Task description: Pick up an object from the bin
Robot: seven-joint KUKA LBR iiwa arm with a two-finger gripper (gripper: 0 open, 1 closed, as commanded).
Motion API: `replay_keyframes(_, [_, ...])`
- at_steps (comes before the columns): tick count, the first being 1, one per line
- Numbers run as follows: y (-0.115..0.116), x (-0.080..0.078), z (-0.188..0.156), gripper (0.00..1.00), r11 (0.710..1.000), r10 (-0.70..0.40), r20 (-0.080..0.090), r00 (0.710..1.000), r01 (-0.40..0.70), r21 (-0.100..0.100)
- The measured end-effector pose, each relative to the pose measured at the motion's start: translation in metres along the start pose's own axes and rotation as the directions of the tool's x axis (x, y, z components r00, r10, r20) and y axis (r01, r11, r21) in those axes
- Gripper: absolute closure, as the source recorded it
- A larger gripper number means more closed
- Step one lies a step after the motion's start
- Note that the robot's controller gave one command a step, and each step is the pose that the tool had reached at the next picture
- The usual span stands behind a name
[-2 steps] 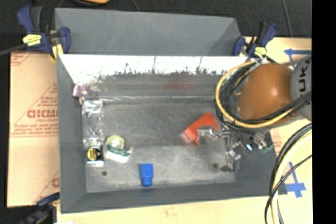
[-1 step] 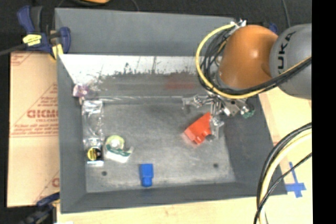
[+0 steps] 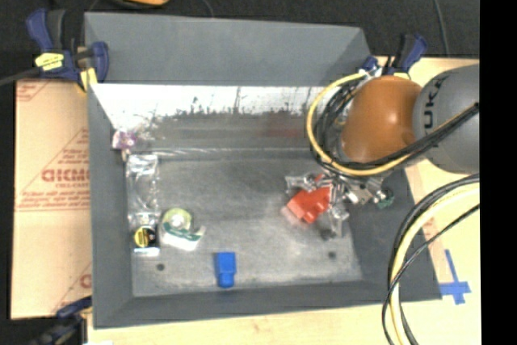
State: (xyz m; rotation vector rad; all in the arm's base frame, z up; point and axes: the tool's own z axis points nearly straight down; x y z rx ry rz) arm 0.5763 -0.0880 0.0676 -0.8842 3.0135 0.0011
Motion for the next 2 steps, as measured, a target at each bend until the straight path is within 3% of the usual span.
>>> replay_keyframes(1, [-0.001, -0.002, -0.005, 1.00, 1.000, -0.002, 0.004, 1.000, 0.002, 0.004])
replay_keyframes(2, [-0.006, 0.020, -0.162, 1.00, 0.999, -0.042, 0.007, 0.999, 0.042, 0.009])
